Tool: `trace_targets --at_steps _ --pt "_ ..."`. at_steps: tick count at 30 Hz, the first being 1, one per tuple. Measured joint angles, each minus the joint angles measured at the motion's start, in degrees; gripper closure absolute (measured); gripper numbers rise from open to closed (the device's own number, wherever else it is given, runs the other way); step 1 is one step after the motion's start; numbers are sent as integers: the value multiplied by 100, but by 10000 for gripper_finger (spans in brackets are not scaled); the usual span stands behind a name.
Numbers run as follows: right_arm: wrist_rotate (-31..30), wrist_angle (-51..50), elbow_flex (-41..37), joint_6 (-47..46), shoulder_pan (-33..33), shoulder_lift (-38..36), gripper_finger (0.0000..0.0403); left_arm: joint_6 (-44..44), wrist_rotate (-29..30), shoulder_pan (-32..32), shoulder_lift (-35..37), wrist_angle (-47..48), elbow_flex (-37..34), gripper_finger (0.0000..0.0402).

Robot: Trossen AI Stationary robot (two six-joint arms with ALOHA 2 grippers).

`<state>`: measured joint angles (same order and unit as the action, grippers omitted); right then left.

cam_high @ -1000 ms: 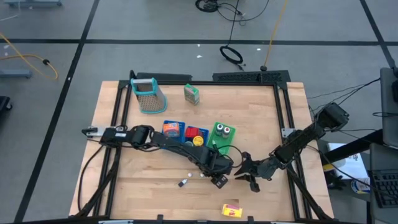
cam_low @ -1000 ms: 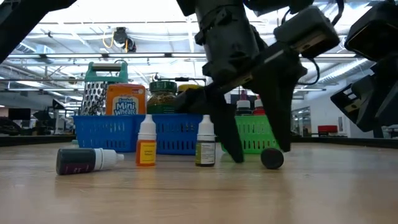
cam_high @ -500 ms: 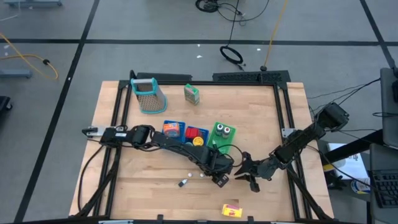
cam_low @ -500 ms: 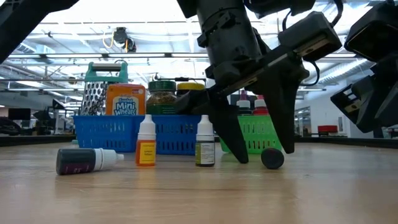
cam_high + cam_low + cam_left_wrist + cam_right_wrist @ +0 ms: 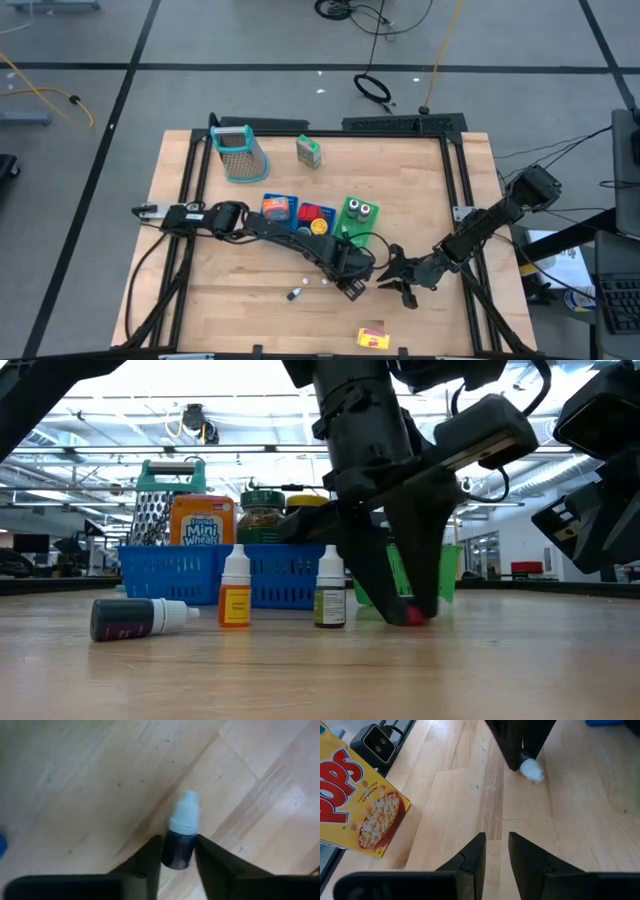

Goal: Pick & Place Kitchen Items
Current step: Put the red food color into the green bin

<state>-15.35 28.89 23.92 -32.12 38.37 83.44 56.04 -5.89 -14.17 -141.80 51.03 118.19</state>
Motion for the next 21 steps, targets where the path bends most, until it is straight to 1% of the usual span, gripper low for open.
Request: trace_targets --at_steps 4,6,12,14,17,21 --pt "1 -1 0 -17 0 0 328 -263 -21 14 2 32 0 354" --pt "0 -1 0 -15 0 0 328 -382 -53 20 2 -13 0 374" --pt "2 -1 0 -16 0 0 328 -507 -29 27 54 -54 0 373" --pt "3 -1 0 -17 0 0 328 -513 -2 26 134 -15 -3 365" --pt "7 -3 0 -17 0 0 328 -590 226 9 237 141 -23 363" --pt "4 -3 0 -19 0 0 328 -703 543 4 412 231 -42 375"
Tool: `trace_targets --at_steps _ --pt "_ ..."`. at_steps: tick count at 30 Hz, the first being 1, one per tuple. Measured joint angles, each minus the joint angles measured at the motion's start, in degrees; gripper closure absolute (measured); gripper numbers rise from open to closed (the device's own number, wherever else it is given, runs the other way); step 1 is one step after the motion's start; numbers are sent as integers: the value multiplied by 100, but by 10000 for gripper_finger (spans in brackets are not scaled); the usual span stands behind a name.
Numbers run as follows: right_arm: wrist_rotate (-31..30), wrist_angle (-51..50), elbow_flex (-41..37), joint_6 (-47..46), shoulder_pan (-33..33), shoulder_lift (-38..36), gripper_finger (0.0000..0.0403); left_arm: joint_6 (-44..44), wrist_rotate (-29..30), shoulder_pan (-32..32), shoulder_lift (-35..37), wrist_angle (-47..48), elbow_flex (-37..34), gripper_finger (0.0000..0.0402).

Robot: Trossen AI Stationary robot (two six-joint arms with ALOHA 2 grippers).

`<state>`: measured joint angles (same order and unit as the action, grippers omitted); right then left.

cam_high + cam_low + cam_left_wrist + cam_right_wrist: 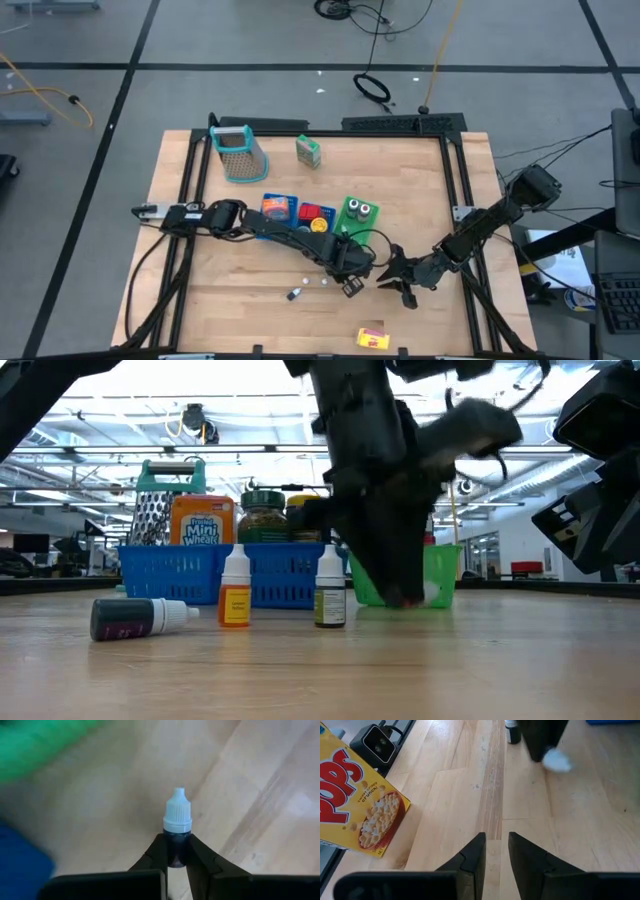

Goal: Pick & Place Kitchen Items
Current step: Put the red food color into the green bin

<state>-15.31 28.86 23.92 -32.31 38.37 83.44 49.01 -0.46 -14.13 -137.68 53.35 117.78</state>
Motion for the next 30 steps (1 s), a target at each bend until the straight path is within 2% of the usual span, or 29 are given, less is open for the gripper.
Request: trace_targets --at_steps 10,17,23,27,30 --pt "4 0 0 -6 0 0 328 -151 478 -21 375 284 15 361" --pt "-4 -4 -4 -25 0 0 328 -472 863 52 613 354 20 375" --pt "-140 -46 -4 -27 -2 2 328 -661 1534 216 863 380 31 359" --pt "-138 -46 -4 -33 -2 2 328 -902 2096 412 936 356 34 364" --pt "-140 -45 -4 -61 -2 2 328 -1063 2164 601 922 362 35 371"
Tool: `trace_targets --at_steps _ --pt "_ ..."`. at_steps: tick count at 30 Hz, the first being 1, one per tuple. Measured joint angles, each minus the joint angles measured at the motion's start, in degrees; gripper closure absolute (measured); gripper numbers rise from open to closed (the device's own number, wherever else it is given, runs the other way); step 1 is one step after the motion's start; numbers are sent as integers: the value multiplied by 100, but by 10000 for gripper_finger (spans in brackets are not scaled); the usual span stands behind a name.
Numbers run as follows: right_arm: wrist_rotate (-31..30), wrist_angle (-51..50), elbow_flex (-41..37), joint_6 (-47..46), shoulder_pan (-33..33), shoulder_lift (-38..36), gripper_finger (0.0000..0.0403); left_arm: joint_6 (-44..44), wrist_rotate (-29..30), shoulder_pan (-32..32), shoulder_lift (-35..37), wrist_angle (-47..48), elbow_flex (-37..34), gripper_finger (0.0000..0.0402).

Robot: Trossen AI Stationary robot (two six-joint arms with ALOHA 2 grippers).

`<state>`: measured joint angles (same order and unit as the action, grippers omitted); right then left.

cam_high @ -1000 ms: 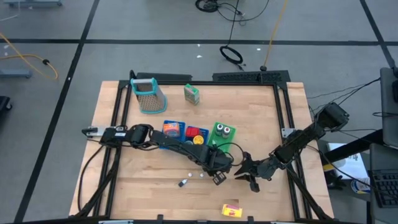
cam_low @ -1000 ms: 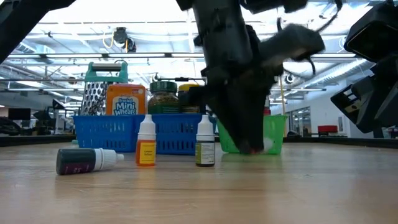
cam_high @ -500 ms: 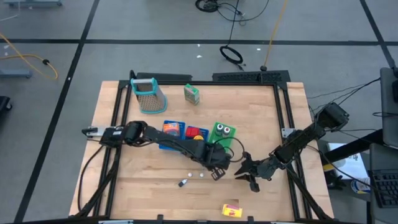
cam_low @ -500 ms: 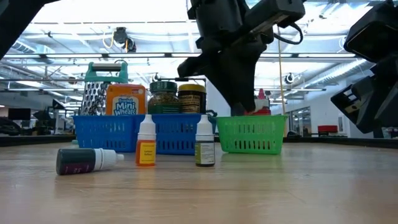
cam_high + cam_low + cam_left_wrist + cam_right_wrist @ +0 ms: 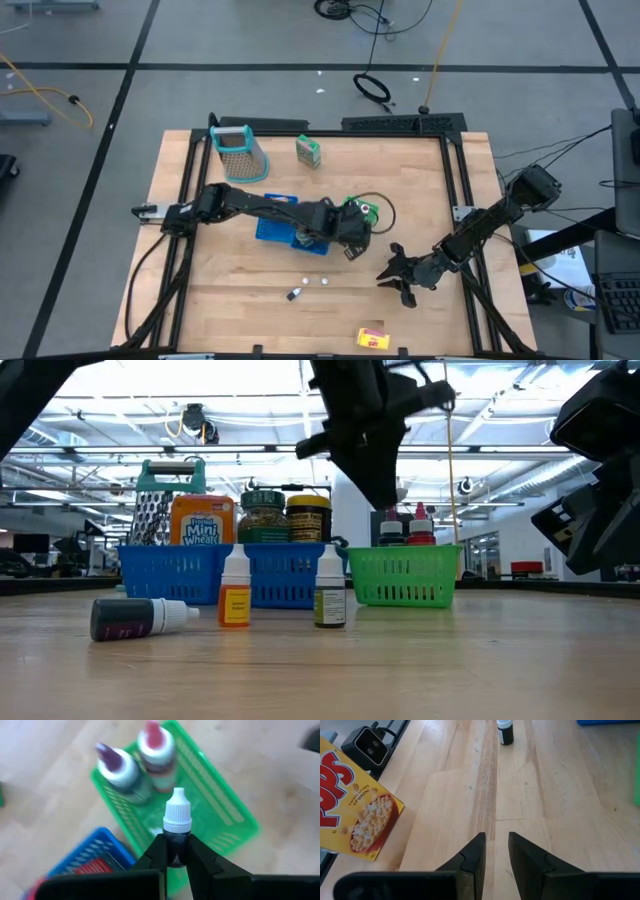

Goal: Pick & Place Kitchen Items
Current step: Put the red food color into the green bin, then put the green food color into the green bin

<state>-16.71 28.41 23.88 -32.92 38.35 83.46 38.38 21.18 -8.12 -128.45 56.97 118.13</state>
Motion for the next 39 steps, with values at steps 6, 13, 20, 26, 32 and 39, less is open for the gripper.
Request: trace_targets --at_steps 6,13,20,26,32,39 --pt "-2 -1 0 -49 -4 0 328 -124 181 297 -49 -40 -2 354" --pt "-138 -1 0 -49 -11 0 328 -406 152 306 -49 -368 0 344" --pt "-149 -1 0 -49 -12 0 328 -661 130 194 -49 -767 0 342" --pt "-149 1 0 -51 -13 0 328 -638 119 222 -49 -738 -142 341" --pt "-148 1 0 -51 -11 0 328 -572 118 307 -57 -750 -402 305" --pt "-148 1 2 -93 -12 0 328 -532 95 366 -58 -784 -474 221"
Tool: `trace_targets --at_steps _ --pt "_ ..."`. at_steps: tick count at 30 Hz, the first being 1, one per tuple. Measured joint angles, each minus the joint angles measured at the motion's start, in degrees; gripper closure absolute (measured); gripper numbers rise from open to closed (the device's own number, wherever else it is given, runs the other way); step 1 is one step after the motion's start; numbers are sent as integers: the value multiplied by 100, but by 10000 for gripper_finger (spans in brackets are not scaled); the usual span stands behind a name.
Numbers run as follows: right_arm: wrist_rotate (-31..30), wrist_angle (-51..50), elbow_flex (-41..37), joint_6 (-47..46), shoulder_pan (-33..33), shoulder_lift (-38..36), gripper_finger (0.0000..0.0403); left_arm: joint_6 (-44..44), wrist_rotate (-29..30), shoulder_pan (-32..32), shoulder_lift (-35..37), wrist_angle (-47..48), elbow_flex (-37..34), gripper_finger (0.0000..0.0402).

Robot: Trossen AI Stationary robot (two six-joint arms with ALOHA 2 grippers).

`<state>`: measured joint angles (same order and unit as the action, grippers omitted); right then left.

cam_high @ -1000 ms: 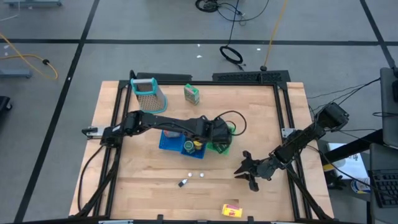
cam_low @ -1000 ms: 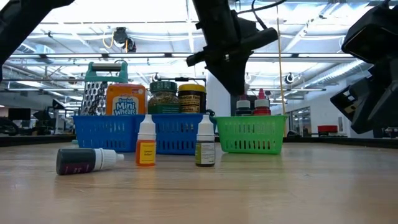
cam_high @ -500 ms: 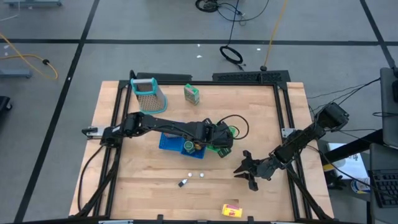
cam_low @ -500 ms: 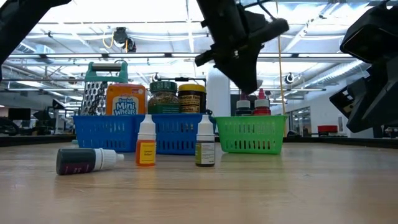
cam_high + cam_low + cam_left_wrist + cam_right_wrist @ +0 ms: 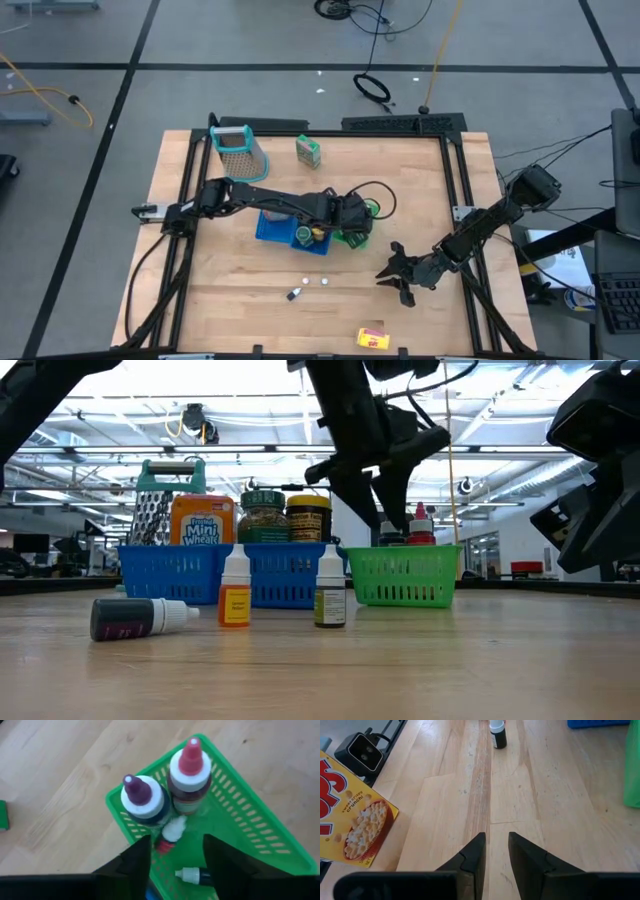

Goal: Pick & Place Kitchen Items
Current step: Put the green food color into the green bin

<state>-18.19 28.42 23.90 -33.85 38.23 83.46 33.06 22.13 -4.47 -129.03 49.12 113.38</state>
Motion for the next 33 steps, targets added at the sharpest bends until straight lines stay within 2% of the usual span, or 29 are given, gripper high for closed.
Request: trace_targets --at_steps 5,11,33 --pt "0 0 0 0 0 0 328 -110 -29 -37 0 20 0 182" --pt "-1 0 0 0 0 0 328 -301 -162 -250 0 127 0 165" --pt "-16 0 2 -9 0 0 328 -666 -235 -1425 42 509 0 205"
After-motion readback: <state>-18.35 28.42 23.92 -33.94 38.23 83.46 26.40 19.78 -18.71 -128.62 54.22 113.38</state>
